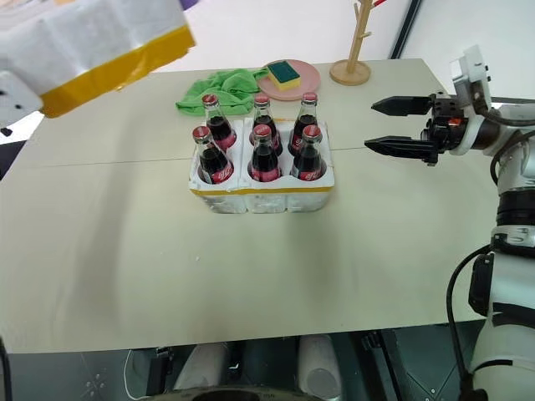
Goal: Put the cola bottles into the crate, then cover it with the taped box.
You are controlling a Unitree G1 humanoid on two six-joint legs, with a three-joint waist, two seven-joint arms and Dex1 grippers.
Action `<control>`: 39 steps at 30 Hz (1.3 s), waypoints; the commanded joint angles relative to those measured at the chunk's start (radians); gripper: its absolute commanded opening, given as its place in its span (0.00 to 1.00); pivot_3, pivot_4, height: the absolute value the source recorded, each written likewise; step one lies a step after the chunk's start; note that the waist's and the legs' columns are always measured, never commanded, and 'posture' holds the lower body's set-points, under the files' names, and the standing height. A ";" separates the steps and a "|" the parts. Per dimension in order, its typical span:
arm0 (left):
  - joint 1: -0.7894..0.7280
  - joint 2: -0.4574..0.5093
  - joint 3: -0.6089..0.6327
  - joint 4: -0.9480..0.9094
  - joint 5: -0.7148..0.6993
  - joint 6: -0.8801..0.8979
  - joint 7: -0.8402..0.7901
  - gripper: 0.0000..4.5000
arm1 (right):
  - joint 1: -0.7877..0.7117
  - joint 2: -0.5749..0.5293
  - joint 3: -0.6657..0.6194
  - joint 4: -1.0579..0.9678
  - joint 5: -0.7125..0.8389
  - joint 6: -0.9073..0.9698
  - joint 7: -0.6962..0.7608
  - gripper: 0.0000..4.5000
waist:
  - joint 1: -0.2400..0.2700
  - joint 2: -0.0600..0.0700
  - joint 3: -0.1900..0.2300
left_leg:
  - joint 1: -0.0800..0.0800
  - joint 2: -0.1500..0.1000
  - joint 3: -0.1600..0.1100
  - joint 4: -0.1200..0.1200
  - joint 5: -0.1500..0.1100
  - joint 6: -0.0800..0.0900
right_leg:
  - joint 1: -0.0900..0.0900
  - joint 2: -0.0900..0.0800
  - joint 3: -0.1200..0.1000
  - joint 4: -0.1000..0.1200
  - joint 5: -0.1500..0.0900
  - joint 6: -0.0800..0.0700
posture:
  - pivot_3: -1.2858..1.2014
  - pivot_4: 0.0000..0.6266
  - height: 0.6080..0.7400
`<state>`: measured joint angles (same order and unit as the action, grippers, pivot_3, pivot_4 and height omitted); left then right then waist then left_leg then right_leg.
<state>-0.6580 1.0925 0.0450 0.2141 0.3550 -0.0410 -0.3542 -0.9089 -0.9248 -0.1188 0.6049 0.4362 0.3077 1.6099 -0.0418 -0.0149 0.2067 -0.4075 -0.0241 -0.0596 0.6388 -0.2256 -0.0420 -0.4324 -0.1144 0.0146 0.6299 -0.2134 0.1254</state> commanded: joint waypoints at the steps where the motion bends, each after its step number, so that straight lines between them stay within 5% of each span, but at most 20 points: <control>1: -0.086 -0.026 -0.024 -0.061 -0.018 -0.041 -0.052 0.10 | 0.014 -0.012 -0.025 -0.017 0.025 -0.011 0.005 1.00 | -0.002 0.000 0.000 | 0.000 0.000 0.000 0.000 0.000 0.000 | 0.000 0.000 0.000 0.000 0.000 0.000 | 0.52 0.24 1.00; 8: -0.184 -0.112 -0.084 -0.090 0.007 -0.048 -0.113 0.10 | 0.091 0.000 -0.054 -0.109 0.046 0.029 -0.029 1.00 | -0.004 0.000 0.000 | 0.000 0.000 0.000 0.003 0.000 0.000 | 0.000 0.000 0.000 0.001 0.000 0.000 | 0.52 0.24 1.00; 19: -0.091 -0.204 -0.132 -0.326 0.045 0.021 -0.211 0.10 | 0.144 0.019 -0.069 -0.166 0.066 0.053 -0.098 1.00 | 0.000 0.000 0.000 | -0.001 0.000 -0.001 0.008 -0.001 0.001 | 0.003 0.001 0.001 0.000 0.001 0.002 | 0.52 0.24 1.00; 39: 0.094 -0.205 -0.149 -0.492 0.267 0.019 -0.212 0.10 | 0.121 0.051 -0.064 -0.118 0.058 0.035 -0.107 1.00 | -0.002 0.000 0.000 | -0.001 0.000 -0.001 0.008 -0.001 0.002 | 0.003 0.001 0.001 0.000 0.001 0.002 | 0.52 0.24 1.00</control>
<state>-0.5764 0.8897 -0.1295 -0.2447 0.5940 -0.0322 -0.5815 -0.7668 -0.8712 -0.1612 0.4976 0.4847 0.3554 1.5055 -0.0438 -0.0148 0.2067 -0.4080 -0.0237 -0.0603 0.6470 -0.2264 -0.0404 -0.4292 -0.1129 0.0160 0.6301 -0.2127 0.1270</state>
